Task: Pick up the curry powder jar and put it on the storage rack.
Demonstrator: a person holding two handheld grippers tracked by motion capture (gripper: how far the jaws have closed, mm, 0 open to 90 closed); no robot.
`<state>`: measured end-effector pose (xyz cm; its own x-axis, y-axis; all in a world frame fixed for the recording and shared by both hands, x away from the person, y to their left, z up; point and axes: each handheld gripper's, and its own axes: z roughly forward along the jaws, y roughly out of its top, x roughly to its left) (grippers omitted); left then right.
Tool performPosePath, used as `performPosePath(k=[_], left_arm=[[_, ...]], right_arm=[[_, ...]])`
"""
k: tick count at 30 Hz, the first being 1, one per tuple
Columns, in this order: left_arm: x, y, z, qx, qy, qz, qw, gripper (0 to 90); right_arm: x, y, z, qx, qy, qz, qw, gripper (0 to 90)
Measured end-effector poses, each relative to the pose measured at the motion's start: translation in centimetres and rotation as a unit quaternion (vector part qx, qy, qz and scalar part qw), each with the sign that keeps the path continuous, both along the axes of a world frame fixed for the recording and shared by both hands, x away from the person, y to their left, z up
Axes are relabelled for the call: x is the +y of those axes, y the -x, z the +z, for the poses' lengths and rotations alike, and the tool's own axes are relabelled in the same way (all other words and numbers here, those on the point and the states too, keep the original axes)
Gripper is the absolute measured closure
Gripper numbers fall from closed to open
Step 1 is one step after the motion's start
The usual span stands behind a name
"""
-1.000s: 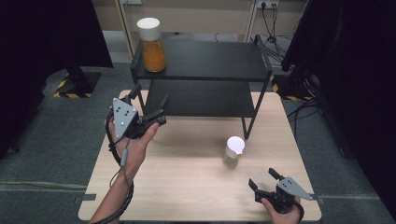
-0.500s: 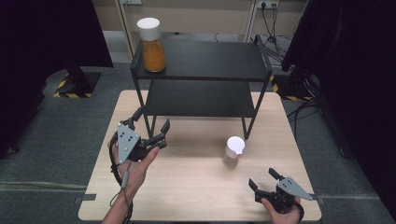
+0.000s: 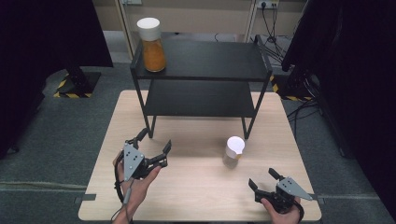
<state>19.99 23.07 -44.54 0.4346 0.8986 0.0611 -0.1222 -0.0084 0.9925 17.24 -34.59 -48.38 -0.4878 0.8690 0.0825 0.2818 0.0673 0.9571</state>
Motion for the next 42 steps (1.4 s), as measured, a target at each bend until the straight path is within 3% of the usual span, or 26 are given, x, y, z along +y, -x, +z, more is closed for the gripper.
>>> performPosePath(k=[17,21,27,29,42], left_arm=[[-0.1,0.8,-4.6,0.059,-0.016,-0.007,0.9981,12.8],[0.2,0.7,-5.3,0.084,-0.011,-0.010,0.9964,12.7],[0.5,0.7,-6.2,0.102,-0.009,-0.007,0.9947,12.6],[0.8,0.5,-6.5,0.112,0.006,-0.014,0.9936,12.5],[1.0,0.2,-7.2,0.127,0.006,-0.020,0.9917,12.2]], right_arm=[[0.0,0.0,0.0,0.002,-0.003,0.000,1.0000,5.5],[-0.1,0.0,0.0,0.001,-0.003,0.000,1.0000,5.5],[-0.1,0.0,0.0,0.001,-0.003,0.001,1.0000,5.5],[-0.1,-0.1,0.0,0.002,-0.004,0.001,1.0000,5.5],[-0.1,0.0,0.0,0.001,-0.003,0.003,1.0000,5.5]])
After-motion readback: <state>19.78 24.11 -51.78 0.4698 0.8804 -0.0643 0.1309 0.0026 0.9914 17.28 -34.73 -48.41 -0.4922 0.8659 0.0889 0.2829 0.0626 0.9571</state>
